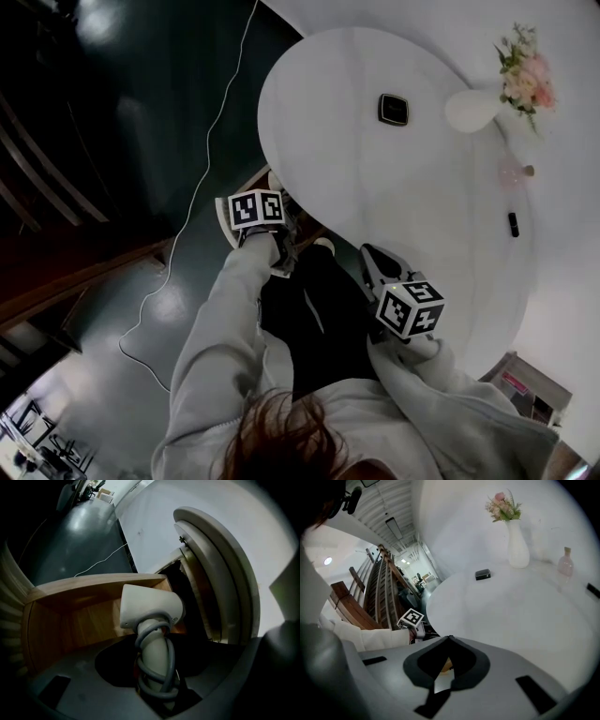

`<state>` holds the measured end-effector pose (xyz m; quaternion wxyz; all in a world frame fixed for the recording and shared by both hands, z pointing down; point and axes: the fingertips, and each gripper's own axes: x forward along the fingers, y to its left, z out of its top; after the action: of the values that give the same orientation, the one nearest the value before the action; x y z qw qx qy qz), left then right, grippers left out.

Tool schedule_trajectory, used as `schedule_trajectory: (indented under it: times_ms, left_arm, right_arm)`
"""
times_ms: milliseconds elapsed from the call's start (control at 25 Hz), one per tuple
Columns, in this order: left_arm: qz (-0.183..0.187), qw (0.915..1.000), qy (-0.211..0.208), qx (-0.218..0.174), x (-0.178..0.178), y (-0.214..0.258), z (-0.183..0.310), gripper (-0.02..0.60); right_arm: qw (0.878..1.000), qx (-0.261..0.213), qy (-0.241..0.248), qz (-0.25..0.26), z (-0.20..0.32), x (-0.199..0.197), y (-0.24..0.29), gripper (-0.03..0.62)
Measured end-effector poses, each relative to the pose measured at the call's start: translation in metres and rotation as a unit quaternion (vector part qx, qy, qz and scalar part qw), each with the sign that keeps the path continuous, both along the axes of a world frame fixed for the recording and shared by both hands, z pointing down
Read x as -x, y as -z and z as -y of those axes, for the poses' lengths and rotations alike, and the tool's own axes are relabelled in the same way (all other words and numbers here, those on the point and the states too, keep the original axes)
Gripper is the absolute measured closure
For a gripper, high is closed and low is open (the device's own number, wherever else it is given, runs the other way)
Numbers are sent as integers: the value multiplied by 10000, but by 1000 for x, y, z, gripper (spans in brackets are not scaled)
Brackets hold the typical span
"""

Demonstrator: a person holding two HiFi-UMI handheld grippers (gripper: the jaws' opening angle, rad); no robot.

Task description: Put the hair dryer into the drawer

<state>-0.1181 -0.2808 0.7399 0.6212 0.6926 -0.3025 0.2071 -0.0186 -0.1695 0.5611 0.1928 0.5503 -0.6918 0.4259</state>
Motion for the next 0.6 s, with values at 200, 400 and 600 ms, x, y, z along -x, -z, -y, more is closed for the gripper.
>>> schedule_trajectory:
  times_ms: [200, 400, 600]
  left_arm:
    - [-83, 10000, 4, -7, 0, -6, 1, 370]
    - [-62, 9993, -363, 23, -2, -12, 2, 368]
    - [87, 9980, -629, -15, -4, -22, 3, 368]
  right_arm:
    - [10000, 78, 23, 36, -3, 3, -6, 545]
    - [9999, 119, 78, 47, -4, 3, -9, 545]
    - [9998, 182, 116, 33, -5, 1, -12, 545]
